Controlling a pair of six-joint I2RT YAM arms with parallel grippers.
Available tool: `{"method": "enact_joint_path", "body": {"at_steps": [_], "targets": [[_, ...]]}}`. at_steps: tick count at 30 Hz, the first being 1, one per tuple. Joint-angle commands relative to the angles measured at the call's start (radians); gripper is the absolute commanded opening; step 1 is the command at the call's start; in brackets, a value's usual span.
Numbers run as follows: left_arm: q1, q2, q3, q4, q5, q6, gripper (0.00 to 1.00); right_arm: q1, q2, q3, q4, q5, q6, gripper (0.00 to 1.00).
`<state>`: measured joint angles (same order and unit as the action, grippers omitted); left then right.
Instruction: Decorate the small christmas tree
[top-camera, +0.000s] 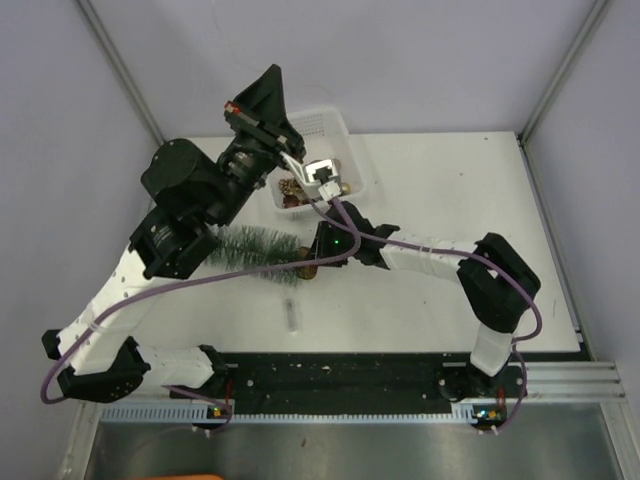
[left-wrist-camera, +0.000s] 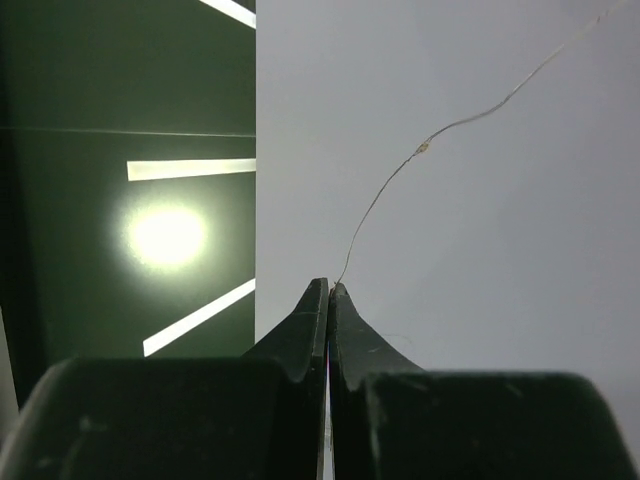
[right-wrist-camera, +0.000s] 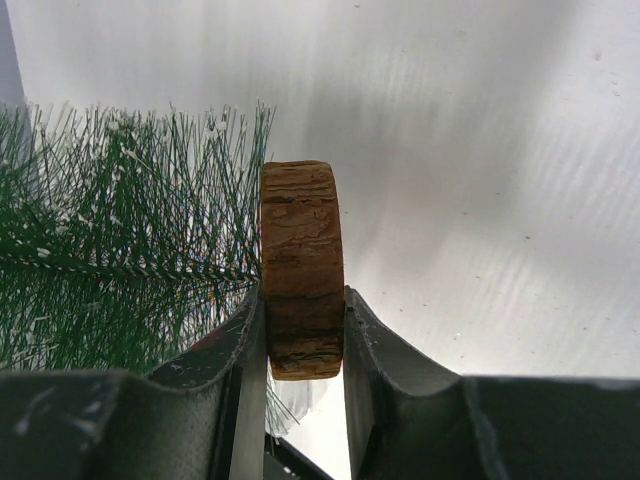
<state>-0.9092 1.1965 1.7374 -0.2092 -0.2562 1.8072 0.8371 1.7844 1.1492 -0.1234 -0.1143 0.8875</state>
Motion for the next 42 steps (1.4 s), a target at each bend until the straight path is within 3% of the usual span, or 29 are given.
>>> {"method": "enact_joint_path", "body": {"at_steps": [1, 5, 8, 15, 23, 32, 36, 42], "targets": [[0.013, 0.113, 0.141, 0.080, 0.006, -0.061, 0.00, 0.065, -0.028, 0.057, -0.019, 0.062, -0.047, 0.00], [0.088, 0.236, 0.246, 0.154, -0.051, -0.150, 0.00, 0.074, -0.146, -0.110, 0.085, 0.047, -0.016, 0.00], [0.141, 0.297, 0.330, 0.122, -0.048, -0.213, 0.00, 0.089, -0.221, -0.222, 0.220, 0.030, -0.021, 0.00], [0.217, 0.417, 0.445, 0.090, -0.048, -0.255, 0.00, 0.134, -0.276, -0.312, 0.396, 0.010, -0.051, 0.00], [0.392, 0.574, 0.634, 0.024, -0.034, -0.316, 0.00, 0.135, -0.356, -0.466, 0.691, -0.093, -0.041, 0.00], [0.533, 0.600, 0.672, -0.093, 0.090, -0.305, 0.00, -0.048, -0.483, -0.673, 0.844, -0.323, 0.030, 0.00], [0.579, 0.589, 0.665, -0.102, 0.100, -0.331, 0.00, -0.081, -0.578, -0.718, 0.701, -0.361, -0.036, 0.00], [0.602, 0.540, 0.634, -0.182, 0.198, -0.376, 0.00, -0.142, -0.729, -0.773, 0.616, -0.493, -0.093, 0.00]]}}
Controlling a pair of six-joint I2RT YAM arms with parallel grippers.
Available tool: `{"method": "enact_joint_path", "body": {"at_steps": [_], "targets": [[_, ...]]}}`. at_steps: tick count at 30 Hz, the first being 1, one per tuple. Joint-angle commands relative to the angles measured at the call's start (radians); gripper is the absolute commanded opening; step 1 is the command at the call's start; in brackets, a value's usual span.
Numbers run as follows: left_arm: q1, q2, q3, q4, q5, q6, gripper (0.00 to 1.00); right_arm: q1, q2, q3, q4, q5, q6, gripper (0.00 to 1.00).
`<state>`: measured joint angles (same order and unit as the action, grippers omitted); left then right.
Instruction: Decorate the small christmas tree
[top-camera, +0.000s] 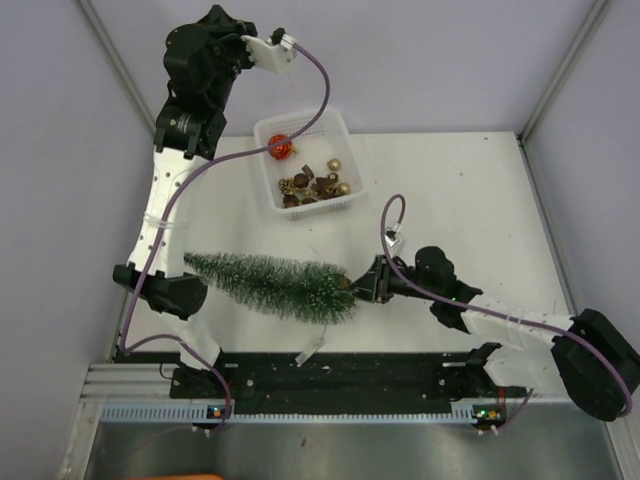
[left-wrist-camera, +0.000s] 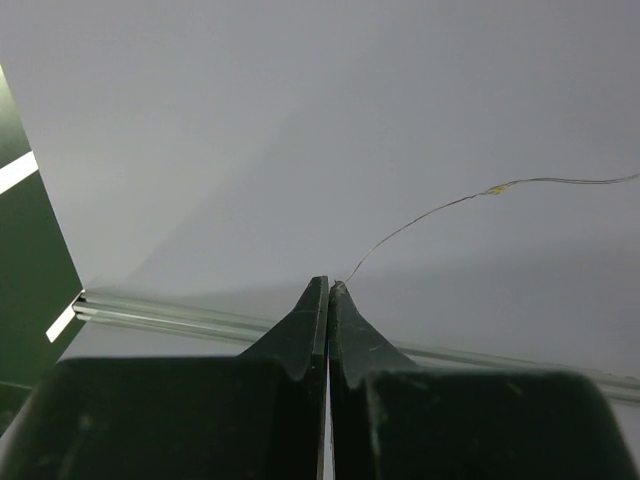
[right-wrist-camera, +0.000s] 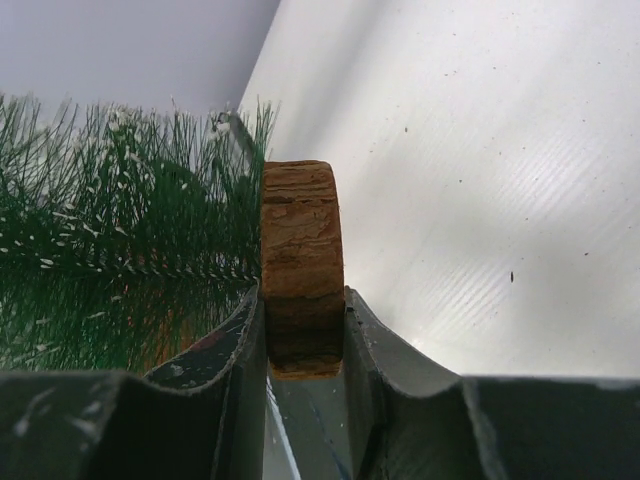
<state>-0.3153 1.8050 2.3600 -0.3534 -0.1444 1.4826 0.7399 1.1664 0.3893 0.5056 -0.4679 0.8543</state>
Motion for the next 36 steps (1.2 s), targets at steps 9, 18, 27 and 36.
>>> {"method": "enact_joint_path", "body": {"at_steps": [9, 18, 27, 36], "targets": [[0.022, -0.062, 0.065, -0.030, 0.170, -0.226, 0.00, -0.059, -0.232, -0.052, -0.218, -0.092, -0.142, 0.00], [0.013, -0.045, 0.110, 0.045, 0.160, -0.370, 0.00, -0.031, -0.105, -0.099, -0.104, -0.130, -0.153, 0.00], [0.050, -0.050, 0.105, 0.096, 0.178, -0.392, 0.00, -0.030, -0.272, -0.165, -0.153, -0.161, -0.126, 0.00], [0.103, -0.004, 0.091, 0.125, 0.092, -0.407, 0.00, -0.017, -0.373, -0.182, -0.142, -0.277, -0.098, 0.00]]}}
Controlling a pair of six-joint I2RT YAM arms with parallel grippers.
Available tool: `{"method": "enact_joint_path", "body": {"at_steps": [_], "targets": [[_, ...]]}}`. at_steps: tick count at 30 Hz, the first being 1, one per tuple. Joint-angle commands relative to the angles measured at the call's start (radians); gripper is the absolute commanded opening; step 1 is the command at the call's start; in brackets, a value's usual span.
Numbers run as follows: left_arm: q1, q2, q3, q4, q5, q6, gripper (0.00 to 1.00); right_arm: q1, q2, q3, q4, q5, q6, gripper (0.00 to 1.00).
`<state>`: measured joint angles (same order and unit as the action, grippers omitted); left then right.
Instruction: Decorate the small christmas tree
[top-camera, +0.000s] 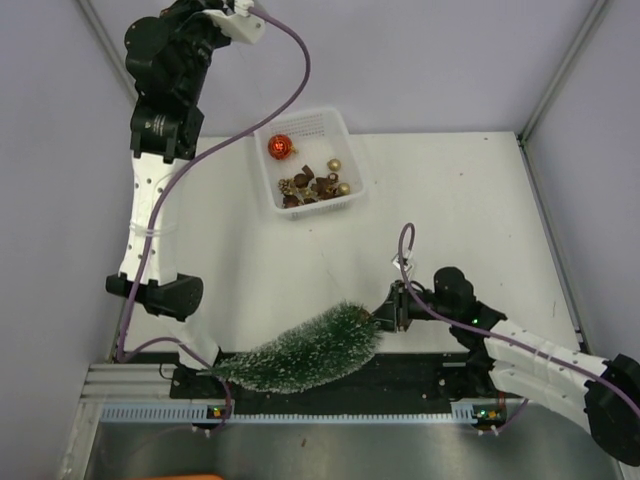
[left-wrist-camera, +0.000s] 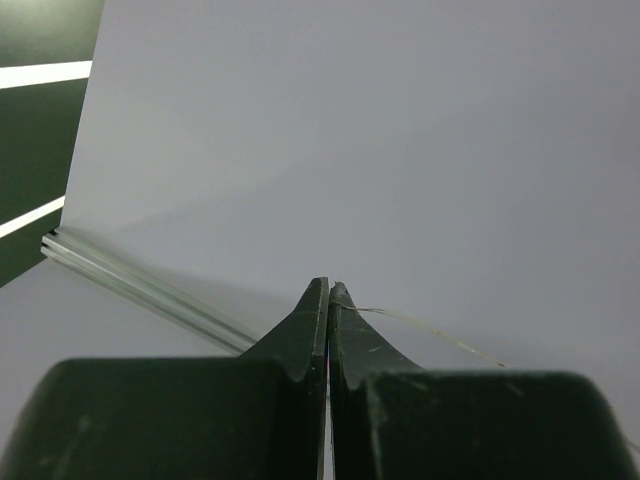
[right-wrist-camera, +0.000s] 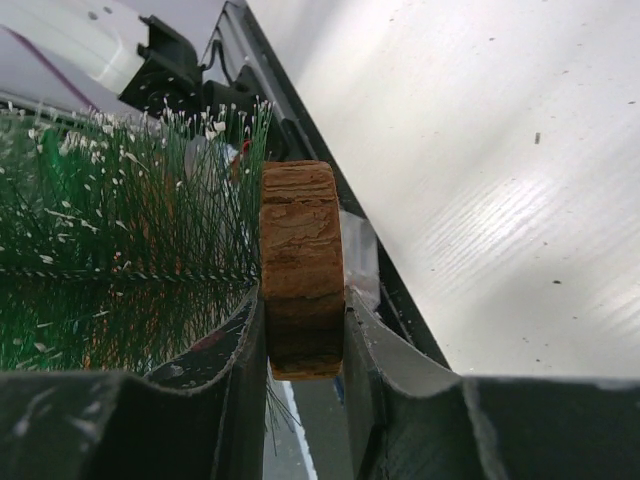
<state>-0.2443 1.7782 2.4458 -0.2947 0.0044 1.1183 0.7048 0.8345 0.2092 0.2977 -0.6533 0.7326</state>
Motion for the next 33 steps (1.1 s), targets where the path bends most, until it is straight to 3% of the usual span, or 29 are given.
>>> {"method": "enact_joint_path", "body": {"at_steps": [1, 7, 11, 14, 17, 20, 27, 33], "targets": [[0.045, 0.030, 0.009, 0.057, -0.066, -0.061, 0.00, 0.021, -0.057, -0.005, 0.092, -0.112, 0.039, 0.00], [0.140, 0.053, -0.004, -0.011, -0.099, -0.172, 0.00, 0.024, -0.095, 0.088, 0.055, -0.154, 0.045, 0.00], [0.197, 0.037, -0.036, -0.050, -0.121, -0.212, 0.00, 0.024, -0.139, 0.179, -0.069, -0.109, 0.005, 0.00], [0.221, -0.034, -0.149, -0.066, -0.112, -0.242, 0.00, 0.012, -0.167, 0.264, -0.190, -0.039, -0.044, 0.00], [0.238, -0.172, -0.405, 0.003, -0.069, -0.258, 0.00, -0.036, -0.201, 0.354, -0.294, 0.024, -0.064, 0.00], [0.273, -0.272, -0.566, 0.039, -0.052, -0.271, 0.00, -0.099, -0.259, 0.357, -0.263, 0.076, 0.020, 0.00], [0.365, -0.393, -0.744, 0.058, -0.009, -0.338, 0.00, -0.211, -0.270, 0.417, -0.252, 0.087, 0.165, 0.00], [0.398, -0.382, -0.682, -0.004, 0.026, -0.364, 0.00, -0.314, -0.310, 0.316, -0.134, -0.060, 0.324, 0.00]]}}
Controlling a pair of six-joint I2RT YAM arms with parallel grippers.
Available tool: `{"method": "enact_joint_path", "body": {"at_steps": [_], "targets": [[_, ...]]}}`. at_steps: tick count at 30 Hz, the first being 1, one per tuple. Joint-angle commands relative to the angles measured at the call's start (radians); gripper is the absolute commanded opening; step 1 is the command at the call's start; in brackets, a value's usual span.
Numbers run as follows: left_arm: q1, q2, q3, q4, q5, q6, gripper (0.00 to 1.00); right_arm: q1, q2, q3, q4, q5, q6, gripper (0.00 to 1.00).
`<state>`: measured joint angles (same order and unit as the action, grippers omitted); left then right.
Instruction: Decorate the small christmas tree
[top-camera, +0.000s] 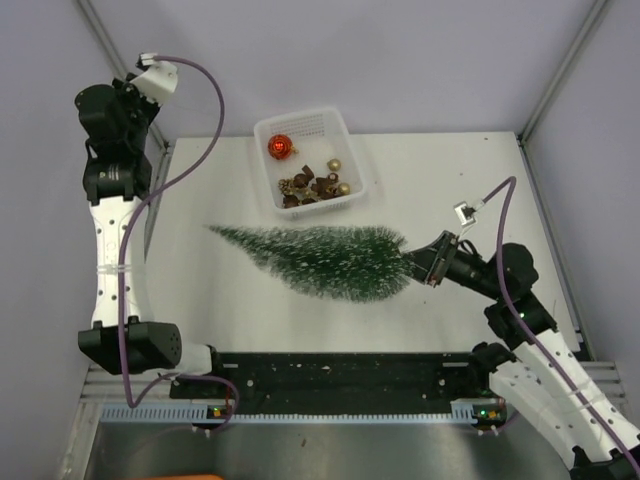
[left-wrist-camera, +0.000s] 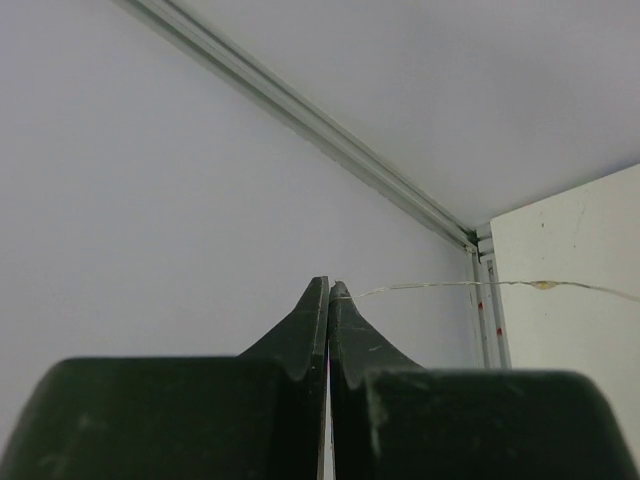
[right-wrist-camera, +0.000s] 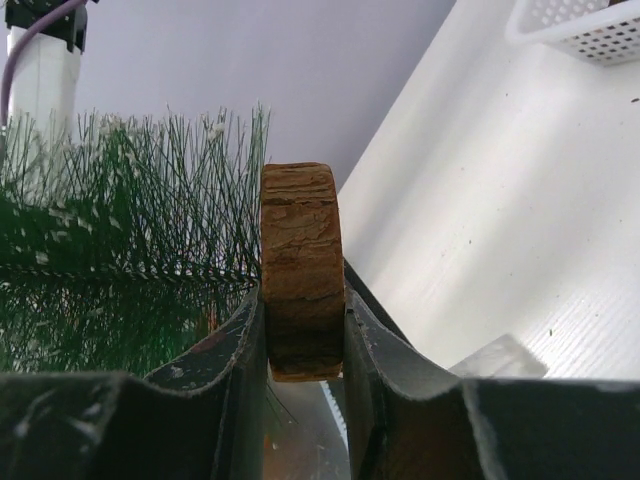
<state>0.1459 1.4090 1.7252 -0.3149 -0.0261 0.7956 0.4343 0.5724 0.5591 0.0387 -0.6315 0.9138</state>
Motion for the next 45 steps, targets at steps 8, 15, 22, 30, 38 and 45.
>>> {"method": "enact_joint_path", "body": {"at_steps": [8, 15, 22, 30, 38, 45], "targets": [[0.040, -0.224, -0.255, -0.012, 0.046, -0.044, 0.00, -0.114, -0.121, -0.016, 0.074, -0.082, 0.185, 0.00], [0.383, -0.403, -0.398, -0.120, 0.230, -0.021, 0.00, -0.152, -0.111, 0.007, -0.037, -0.042, 0.092, 0.00], [0.759, -0.442, -0.461, -0.211, 0.491, 0.068, 0.00, -0.163, -0.089, -0.022, 0.030, -0.089, 0.154, 0.00], [1.099, -0.392, -0.464, -0.263, 0.715, 0.165, 0.00, -0.167, -0.074, -0.010, 0.024, -0.076, 0.140, 0.00], [1.187, -0.495, -0.599, -0.397, 0.776, 0.447, 0.00, -0.226, 0.091, 0.122, 0.041, -0.014, 0.186, 0.00], [1.235, -0.619, -0.688, -0.622, 0.848, 0.762, 0.00, -0.330, 0.260, 0.212, -0.064, 0.212, 0.243, 0.00]]}}
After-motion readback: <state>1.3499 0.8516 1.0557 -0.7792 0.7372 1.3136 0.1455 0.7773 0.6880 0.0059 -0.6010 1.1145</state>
